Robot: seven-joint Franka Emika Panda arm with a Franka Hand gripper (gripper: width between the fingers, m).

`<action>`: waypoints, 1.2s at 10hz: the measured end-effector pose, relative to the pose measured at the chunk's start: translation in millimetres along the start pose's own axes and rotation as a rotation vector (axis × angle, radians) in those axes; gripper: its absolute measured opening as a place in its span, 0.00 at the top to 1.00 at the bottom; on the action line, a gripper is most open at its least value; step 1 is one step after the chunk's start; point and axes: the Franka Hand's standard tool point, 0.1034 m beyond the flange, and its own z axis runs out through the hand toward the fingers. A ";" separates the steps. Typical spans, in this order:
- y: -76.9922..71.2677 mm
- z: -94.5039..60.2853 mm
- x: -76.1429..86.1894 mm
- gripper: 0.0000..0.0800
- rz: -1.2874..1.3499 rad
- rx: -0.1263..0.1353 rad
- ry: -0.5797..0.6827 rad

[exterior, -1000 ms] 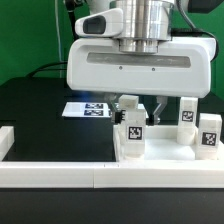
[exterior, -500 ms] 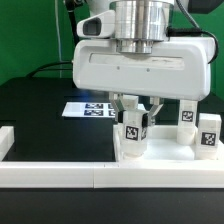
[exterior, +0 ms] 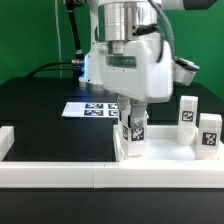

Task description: Assemble square table

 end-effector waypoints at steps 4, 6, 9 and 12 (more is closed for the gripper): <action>0.1 0.4 -6.3 0.64 0.468 0.004 -0.029; 0.0 1.0 -6.0 0.64 0.532 0.006 -0.026; 0.3 1.9 -10.3 0.26 0.343 -0.002 -0.006; -1.6 1.3 -21.7 0.20 -0.034 -0.010 0.007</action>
Offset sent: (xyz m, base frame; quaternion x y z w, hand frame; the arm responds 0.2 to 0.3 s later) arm 0.0158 0.0026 0.0120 0.0446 -0.0088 0.2646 0.9633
